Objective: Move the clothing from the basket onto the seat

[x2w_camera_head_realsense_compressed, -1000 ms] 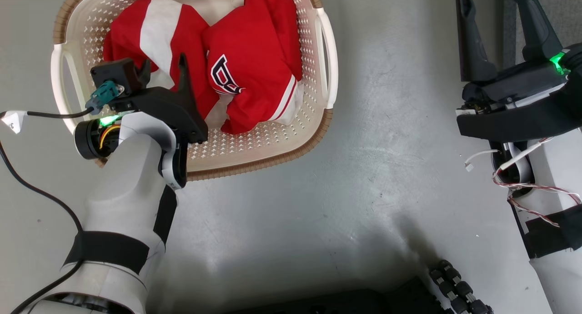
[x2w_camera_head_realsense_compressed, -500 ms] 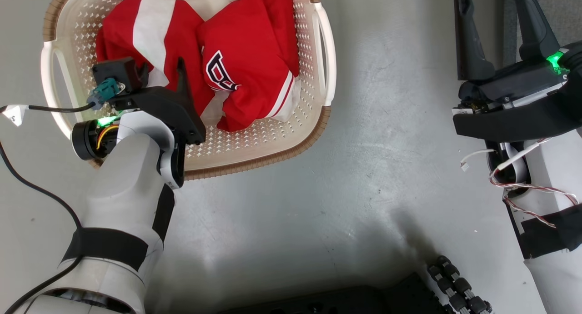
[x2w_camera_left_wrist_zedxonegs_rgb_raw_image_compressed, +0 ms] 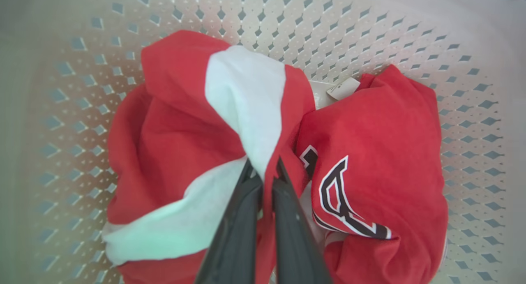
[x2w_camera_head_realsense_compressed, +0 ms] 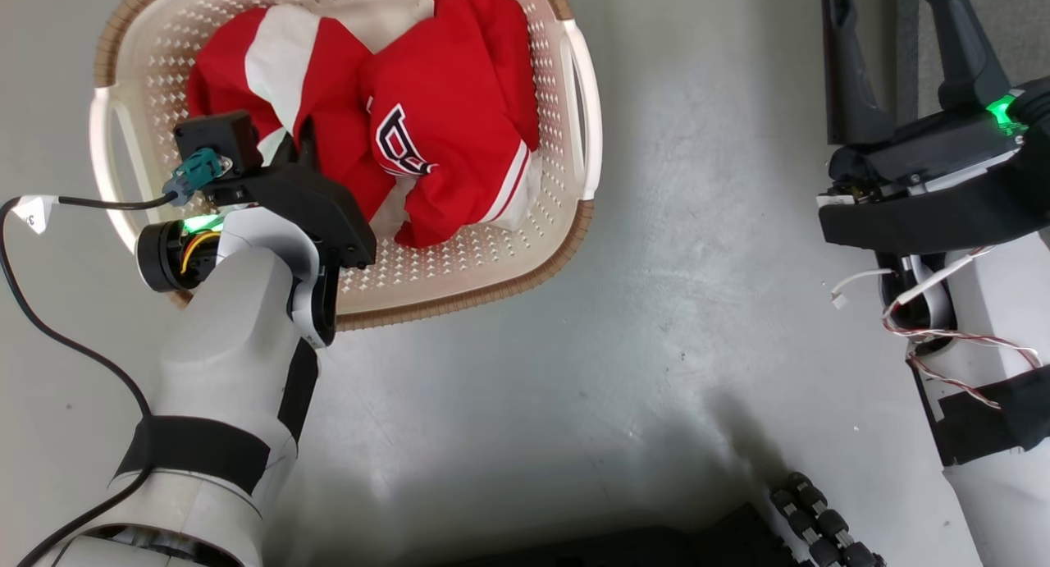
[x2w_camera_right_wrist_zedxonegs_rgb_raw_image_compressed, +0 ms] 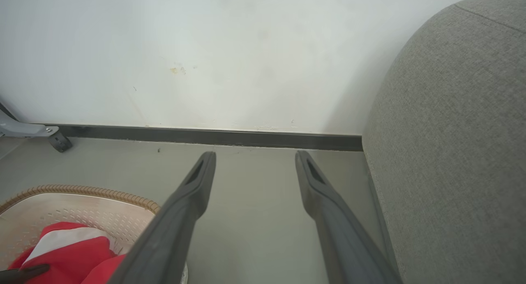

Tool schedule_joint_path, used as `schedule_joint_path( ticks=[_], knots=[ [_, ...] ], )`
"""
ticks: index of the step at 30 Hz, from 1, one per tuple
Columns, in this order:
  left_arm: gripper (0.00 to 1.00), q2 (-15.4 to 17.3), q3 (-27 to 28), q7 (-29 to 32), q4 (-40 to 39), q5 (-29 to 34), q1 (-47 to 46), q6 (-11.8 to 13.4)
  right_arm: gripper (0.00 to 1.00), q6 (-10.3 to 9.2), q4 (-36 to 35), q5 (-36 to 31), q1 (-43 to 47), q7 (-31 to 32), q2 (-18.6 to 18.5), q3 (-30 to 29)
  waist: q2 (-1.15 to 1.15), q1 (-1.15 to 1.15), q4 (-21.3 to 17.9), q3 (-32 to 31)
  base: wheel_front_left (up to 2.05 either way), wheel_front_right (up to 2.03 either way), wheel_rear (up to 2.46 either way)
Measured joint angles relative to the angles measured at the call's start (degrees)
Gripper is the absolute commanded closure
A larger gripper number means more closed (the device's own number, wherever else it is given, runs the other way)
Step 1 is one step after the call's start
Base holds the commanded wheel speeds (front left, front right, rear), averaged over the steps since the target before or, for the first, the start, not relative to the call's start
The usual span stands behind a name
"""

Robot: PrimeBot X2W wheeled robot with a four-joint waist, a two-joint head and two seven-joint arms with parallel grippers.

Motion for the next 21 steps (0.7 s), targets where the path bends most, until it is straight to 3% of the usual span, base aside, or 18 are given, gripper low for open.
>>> schedule_joint_path(
  ticks=[21],
  knots=[
    [1.00,-0.05,-0.57,-1.07,-0.85,-0.31,4.11,-4.54,0.00,1.05,5.30,0.01,0.04,0.00,1.42,-0.67,0.00,0.00,1.73,-9.86,0.00,0.00,0.00]
  ],
)
